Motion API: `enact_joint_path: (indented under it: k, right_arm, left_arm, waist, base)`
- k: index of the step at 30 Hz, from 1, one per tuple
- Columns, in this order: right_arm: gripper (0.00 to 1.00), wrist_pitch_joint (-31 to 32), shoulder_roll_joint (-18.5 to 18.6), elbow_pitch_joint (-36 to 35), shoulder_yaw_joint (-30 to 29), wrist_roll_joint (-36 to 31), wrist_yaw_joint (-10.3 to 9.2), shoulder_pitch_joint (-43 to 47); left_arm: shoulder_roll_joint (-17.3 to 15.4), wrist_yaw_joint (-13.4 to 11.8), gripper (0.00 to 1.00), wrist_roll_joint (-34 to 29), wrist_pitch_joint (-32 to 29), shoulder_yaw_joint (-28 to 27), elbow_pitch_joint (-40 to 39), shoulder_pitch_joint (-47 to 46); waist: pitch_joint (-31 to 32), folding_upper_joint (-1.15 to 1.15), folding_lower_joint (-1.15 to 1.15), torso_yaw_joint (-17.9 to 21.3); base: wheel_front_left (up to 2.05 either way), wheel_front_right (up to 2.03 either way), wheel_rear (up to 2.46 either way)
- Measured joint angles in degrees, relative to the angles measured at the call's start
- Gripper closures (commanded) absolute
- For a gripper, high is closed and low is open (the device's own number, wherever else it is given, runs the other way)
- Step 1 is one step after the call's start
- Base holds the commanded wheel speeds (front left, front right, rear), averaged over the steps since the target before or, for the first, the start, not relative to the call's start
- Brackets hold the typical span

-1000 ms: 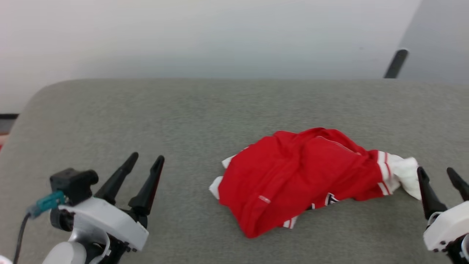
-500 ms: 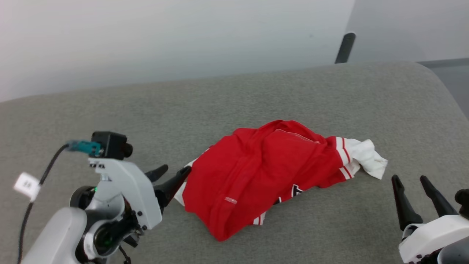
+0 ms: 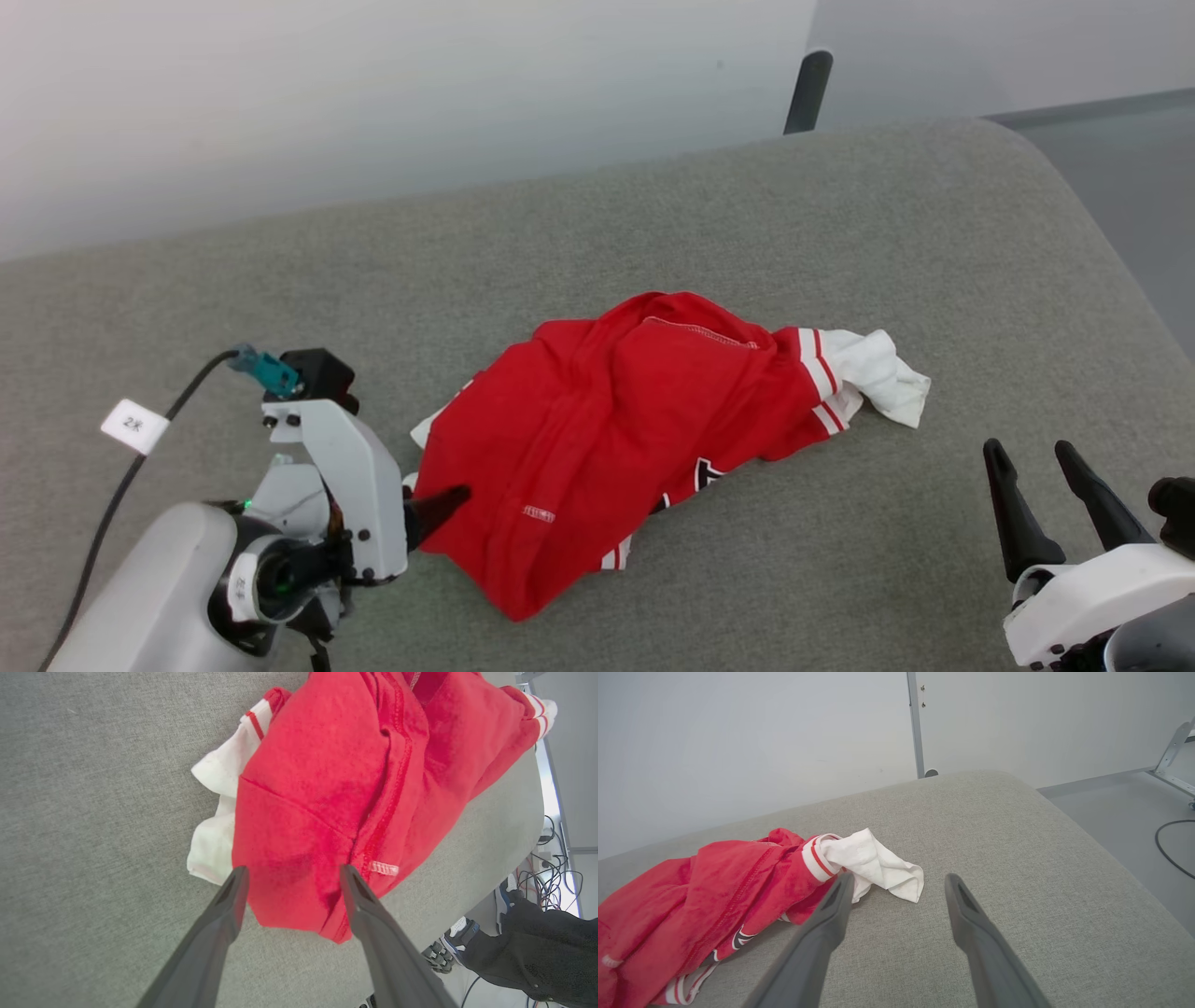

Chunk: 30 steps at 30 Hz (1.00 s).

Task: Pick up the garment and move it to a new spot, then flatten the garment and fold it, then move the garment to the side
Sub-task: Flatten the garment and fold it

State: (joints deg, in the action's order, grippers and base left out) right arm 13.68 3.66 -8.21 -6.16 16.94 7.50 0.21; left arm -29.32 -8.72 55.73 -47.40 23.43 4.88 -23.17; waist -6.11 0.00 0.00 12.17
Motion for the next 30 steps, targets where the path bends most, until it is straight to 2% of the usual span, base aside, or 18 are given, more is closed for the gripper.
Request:
enact_joint_path:
  k: [9, 10, 11, 12, 25, 28, 30]
  right_arm:
    - [0.0, -0.3, -0.3, 0.1, 0.2, 0.5, 0.0, -0.8]
    - [0.0, -0.4, -0.3, 0.1, 0.3, 0.6, 0.0, -0.9]
    - [0.0, -0.4, -0.3, 0.1, 0.3, 0.6, 0.0, -0.9]
    - [0.0, -0.6, -0.3, 0.2, 0.2, 0.6, 0.0, -0.9]
    - [0.0, -1.0, -0.5, 0.5, 0.1, 1.0, 0.0, -1.4]
    - [0.0, -1.1, -0.5, 0.6, 0.4, 1.1, 0.0, -1.8]
    - [0.0, -1.4, -0.6, 0.9, 1.1, 1.6, 0.0, -2.3]
  left_arm:
    - [0.4, 0.8, 0.0, -1.4, -0.5, 1.8, 8.0, -1.8]
    - [0.6, 1.2, 0.31, -1.2, -0.7, 1.9, 8.7, -2.1]
    - [1.0, 1.3, 0.94, -0.5, -1.0, 1.7, 9.3, -2.2]
    - [1.5, 1.7, 1.0, 0.4, -1.0, 1.4, 9.8, -2.3]
    - [1.1, 1.8, 1.0, 0.0, -1.3, -0.1, 7.0, -11.0]
    - [1.4, 2.6, 1.0, -0.3, -0.3, -0.4, 6.8, -12.9]
    - [2.4, 4.5, 1.0, -0.8, 2.4, -0.8, 7.5, -15.7]
  waist:
    - [-2.1, 0.0, 0.0, 0.9]
    - [-2.2, 0.0, 0.0, 1.0]
    - [-2.4, 0.0, 0.0, 1.0]
    - [-2.6, 0.0, 0.0, 1.0]
    - [-3.9, 0.0, 0.0, 0.6]
    - [-4.3, 0.0, 0.0, 0.8]
    - [-4.9, 0.0, 0.0, 1.3]
  base:
    - [0.0, 0.0, 0.0]
    - [0.0, 0.0, 0.0]
    - [0.0, 0.0, 0.0]
    - [0.0, 0.0, 0.0]
    - [0.0, 0.0, 0.0]
    - [0.0, 0.0, 0.0]
    - [0.0, 0.0, 0.0]
